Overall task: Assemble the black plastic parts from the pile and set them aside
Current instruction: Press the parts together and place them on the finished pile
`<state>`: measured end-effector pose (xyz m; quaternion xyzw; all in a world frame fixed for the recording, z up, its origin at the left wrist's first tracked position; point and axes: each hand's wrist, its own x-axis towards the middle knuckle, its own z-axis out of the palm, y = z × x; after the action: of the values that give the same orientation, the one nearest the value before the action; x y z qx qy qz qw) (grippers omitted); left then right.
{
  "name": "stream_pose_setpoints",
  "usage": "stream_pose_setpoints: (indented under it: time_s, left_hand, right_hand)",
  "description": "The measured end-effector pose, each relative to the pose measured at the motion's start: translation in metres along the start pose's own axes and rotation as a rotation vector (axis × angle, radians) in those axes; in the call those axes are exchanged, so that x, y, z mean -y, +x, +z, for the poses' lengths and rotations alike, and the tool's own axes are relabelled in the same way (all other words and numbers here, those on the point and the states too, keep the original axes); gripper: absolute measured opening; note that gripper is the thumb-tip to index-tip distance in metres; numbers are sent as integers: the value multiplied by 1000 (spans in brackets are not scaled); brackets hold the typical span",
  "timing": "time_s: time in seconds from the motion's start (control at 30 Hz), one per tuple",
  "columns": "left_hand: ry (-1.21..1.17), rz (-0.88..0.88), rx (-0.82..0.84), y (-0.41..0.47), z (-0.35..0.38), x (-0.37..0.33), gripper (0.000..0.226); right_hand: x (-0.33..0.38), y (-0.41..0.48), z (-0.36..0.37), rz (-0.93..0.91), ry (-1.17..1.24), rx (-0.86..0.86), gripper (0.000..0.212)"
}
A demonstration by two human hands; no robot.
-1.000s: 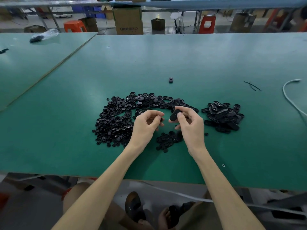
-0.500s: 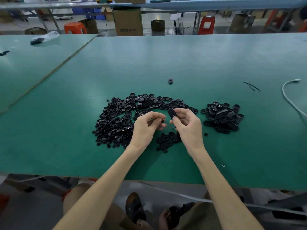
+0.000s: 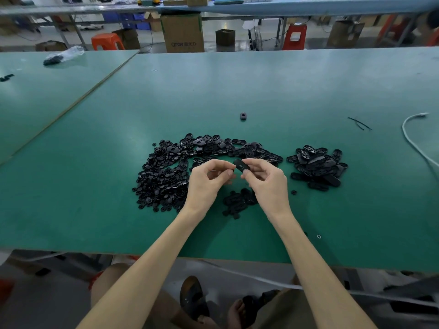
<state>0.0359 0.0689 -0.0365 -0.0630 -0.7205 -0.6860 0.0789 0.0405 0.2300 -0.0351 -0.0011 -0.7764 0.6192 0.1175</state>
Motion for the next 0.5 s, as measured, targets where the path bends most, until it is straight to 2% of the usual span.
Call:
stream_pose_setpoints:
  time_s: [0.37, 0.5]
  left_hand:
    - [-15, -13, -24, 0, 1, 0, 15]
    - [-11, 0, -13, 0, 1, 0, 13]
  right_hand:
    - [-2, 0, 0, 8, 5, 35, 21]
    - [0, -1, 1, -2, 8, 48, 28]
